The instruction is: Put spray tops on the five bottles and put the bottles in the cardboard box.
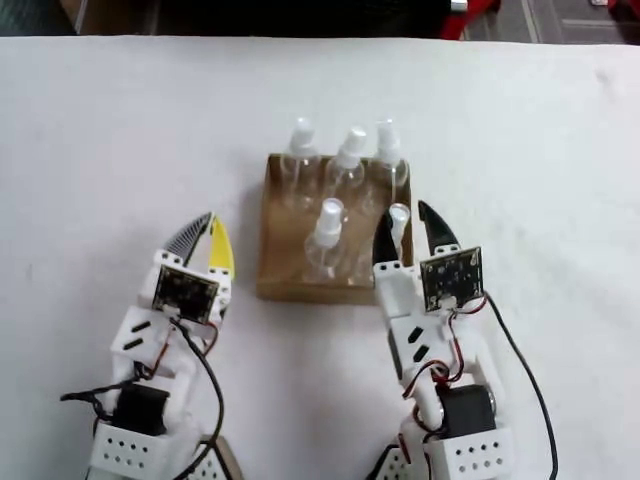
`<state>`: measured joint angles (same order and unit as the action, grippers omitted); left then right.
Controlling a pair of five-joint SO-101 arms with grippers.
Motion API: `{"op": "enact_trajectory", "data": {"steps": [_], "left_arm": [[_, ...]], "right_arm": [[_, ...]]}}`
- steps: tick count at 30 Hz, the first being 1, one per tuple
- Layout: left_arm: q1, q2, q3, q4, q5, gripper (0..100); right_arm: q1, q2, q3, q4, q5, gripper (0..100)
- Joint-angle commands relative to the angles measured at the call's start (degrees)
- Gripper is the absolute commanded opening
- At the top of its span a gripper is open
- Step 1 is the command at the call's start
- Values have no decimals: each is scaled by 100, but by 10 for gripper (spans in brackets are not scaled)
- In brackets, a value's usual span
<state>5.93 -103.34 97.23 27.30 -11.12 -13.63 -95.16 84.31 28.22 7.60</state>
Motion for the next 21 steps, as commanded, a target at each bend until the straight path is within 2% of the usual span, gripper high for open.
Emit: {"op": "enact_trajectory", "data": {"steps": [1, 3, 8, 16, 21], "left_arm": [[66, -92, -18, 26, -44, 24], [66, -92, -18, 26, -44, 24], [66, -92, -18, 26, -44, 24], [66, -92, -18, 0, -44, 24], [4, -110, -18, 9, -44, 24]], "right_arm": [[31, -57, -325, 92, 9, 206], [31, -57, -325, 110, -26, 246], [22, -57, -475, 224, -44, 245], [-391, -391, -3051, 2079, -519, 245], [-136, -409, -3481, 2580, -484, 244]]}}
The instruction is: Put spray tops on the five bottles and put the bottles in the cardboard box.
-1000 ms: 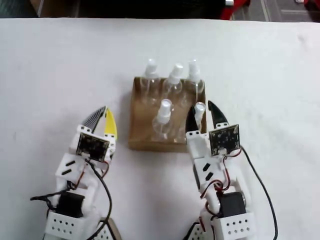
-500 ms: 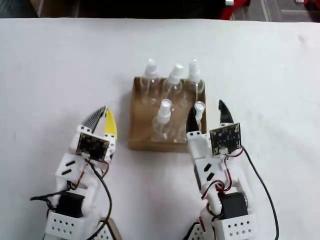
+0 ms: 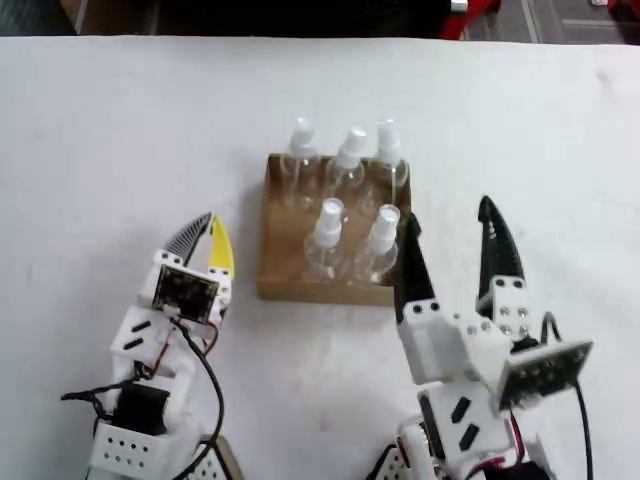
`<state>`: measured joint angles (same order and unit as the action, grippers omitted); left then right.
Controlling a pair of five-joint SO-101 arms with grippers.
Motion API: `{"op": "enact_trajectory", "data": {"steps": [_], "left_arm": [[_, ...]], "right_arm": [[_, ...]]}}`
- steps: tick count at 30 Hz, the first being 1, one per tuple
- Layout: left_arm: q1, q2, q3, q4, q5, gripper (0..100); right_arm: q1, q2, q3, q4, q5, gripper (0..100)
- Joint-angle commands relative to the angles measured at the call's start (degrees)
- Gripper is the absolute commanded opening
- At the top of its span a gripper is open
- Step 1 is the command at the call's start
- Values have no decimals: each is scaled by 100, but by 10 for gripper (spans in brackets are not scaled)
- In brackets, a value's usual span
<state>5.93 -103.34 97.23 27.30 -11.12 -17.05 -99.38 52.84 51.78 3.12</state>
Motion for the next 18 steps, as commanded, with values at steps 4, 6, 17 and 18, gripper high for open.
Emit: {"op": "enact_trajectory", "data": {"steps": [4, 6, 17, 18], "left_arm": [[-426, -119, -18, -26, 299, 24], [-479, -119, -44, -26, 607, 24], [-1437, -119, -396, 18, 1486, 24], [-1455, -119, -396, 18, 1512, 24]], "right_arm": [[1086, -180, -440, 593, -35, 228], [1543, -409, -457, 787, -35, 164], [2176, -400, -554, 1842, 703, 18], [2185, -400, -519, 1842, 747, 16]]}}
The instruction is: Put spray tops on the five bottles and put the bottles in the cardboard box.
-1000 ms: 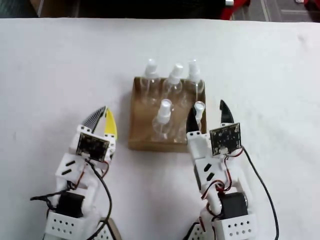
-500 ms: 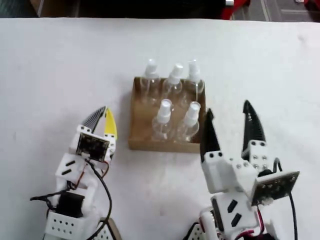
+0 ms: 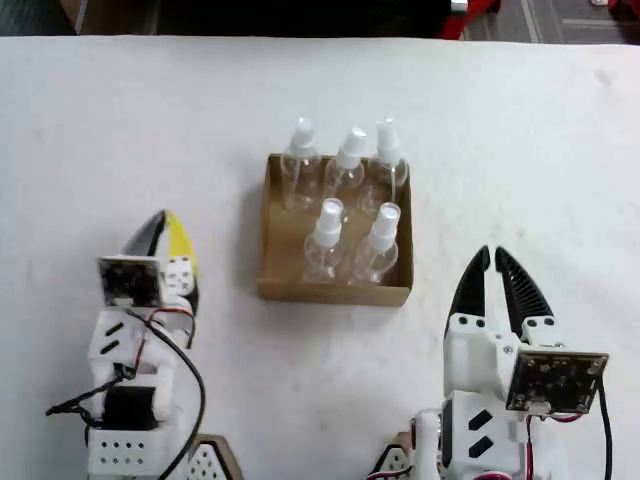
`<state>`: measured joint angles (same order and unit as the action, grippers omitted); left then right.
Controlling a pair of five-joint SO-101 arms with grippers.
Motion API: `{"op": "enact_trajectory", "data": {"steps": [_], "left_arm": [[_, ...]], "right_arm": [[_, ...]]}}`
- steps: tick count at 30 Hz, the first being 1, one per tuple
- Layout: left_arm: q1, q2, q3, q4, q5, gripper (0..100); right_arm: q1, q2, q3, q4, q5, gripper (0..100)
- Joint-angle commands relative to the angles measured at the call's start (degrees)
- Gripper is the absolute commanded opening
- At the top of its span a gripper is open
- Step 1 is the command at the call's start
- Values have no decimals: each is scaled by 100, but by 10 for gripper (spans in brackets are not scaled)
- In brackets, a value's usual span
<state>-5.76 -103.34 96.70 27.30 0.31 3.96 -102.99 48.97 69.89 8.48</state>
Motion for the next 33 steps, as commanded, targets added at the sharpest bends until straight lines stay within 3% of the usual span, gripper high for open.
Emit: {"op": "enact_trajectory", "data": {"steps": [1, 5, 15, 29, 33], "left_arm": [[-286, -119, -343, 18, 360, 24], [-303, -119, -343, 18, 360, 24], [-330, -119, -360, 18, 360, 24], [-268, -119, -352, -26, 9, 24], [136, -119, -352, -26, -18, 24]], "right_arm": [[101, -40, -70, 31, 246, 16], [611, -40, 545, -268, 237, 16], [2018, -40, 3086, -2176, 237, 16], [2105, -40, 4782, -3143, 237, 16], [2088, -31, 4782, -3125, 237, 18]]}}
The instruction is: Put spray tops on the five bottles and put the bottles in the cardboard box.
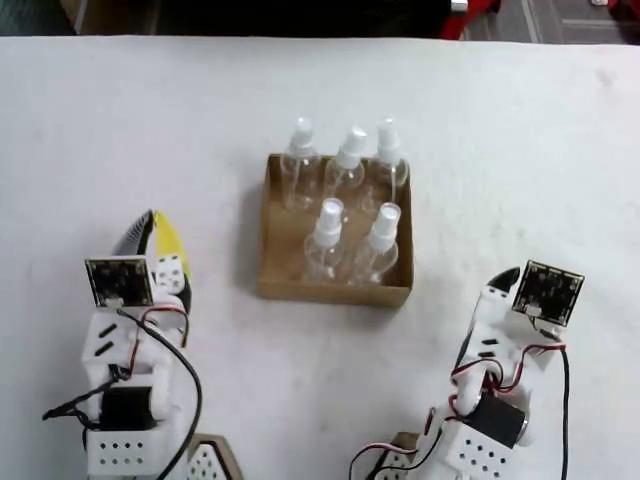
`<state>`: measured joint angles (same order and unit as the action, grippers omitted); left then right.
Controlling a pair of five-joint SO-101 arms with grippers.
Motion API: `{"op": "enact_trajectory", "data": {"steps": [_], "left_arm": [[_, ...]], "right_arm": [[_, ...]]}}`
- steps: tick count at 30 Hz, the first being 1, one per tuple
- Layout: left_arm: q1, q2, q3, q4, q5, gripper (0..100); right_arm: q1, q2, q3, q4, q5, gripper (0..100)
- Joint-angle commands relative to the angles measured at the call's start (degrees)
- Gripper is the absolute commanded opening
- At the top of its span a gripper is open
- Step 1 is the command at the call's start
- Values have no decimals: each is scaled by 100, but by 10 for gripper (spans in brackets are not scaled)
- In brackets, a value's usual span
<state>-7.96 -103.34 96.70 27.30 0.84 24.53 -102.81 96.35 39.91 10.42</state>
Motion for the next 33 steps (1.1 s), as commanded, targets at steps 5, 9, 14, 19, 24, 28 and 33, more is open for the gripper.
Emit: {"op": "enact_trajectory", "data": {"steps": [5, 9, 14, 19, 24, 28, 33], "left_arm": [[646, -119, -246, 26, -1178, 24], [558, -84, 35, 211, -2101, 24], [558, -119, 18, 1240, -1873, 24], [611, -119, 18, 2514, -1196, 24], [716, -119, 26, 3525, -1152, 24], [725, -119, 26, 4097, -1116, 24], [716, -119, 26, 4396, -1108, 24]], "right_arm": [[31, -31, 44, 48, 88, 16], [22, -31, 44, 840, 88, 18], [31, -31, 44, 1833, 88, 18], [48, -31, 44, 2299, 88, 18], [31, -31, 44, 2712, 88, 18], [31, -31, 44, 3055, 70, 18], [48, -31, 44, 3284, 53, 18]]}}
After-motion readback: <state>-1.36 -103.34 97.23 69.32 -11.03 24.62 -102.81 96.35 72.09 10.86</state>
